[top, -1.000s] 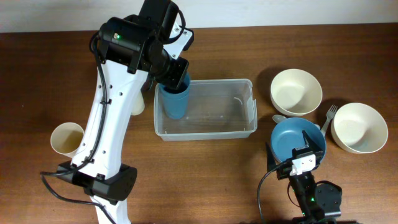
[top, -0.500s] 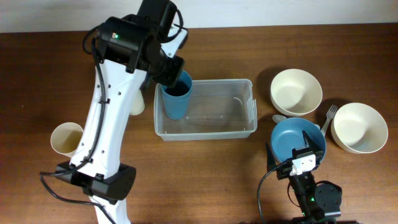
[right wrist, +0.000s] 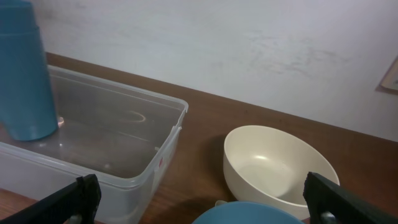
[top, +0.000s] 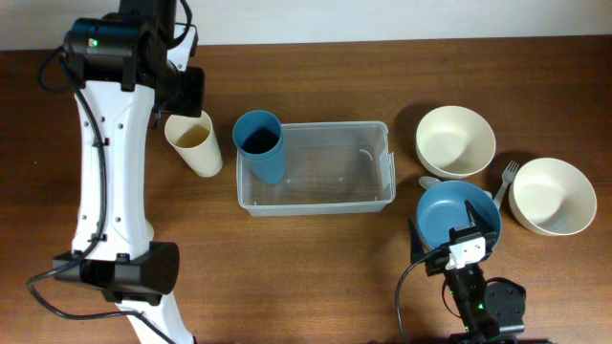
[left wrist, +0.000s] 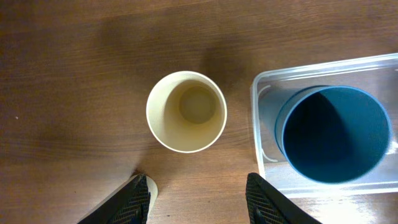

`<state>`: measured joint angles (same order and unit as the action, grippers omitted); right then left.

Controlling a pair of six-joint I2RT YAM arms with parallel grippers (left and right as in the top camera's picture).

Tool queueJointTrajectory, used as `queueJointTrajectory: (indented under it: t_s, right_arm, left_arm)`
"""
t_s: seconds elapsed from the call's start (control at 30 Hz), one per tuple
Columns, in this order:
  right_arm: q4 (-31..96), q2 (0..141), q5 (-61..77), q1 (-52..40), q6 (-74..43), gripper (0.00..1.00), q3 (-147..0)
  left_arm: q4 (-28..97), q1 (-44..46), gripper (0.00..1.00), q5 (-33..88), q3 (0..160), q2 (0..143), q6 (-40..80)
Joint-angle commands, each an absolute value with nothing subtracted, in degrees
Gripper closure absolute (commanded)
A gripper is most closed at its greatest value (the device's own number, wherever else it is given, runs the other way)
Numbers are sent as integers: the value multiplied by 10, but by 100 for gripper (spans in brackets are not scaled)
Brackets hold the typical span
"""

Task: Pack container
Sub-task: 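Release and move the left gripper over the beige cup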

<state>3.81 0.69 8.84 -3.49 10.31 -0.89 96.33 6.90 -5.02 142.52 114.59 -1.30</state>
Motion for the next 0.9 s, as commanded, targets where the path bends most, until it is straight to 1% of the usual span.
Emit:
queueJointTrajectory:
  t_s: [0.0,0.1,0.43,0.57,0.87]
  right_arm:
    - [40,2,83,-37,101,1,-5]
    - [40,2,83,-37,101,1,-5]
    - [40,2,84,-37,101,1,-5]
    - [40,2,83,-37,101,1,-5]
    - [40,2,84,-37,101,1,-5]
  left_arm:
    - [948,62,48,-47,1395,1133,-9]
    - [921,62,48,-29,1357,1133,-9]
    - [858,62,49,-28,1236,1134,-9]
    - [842,55,49,-30,1224,1134,-7]
    - [831,-3,49,-30,1224,1134,77]
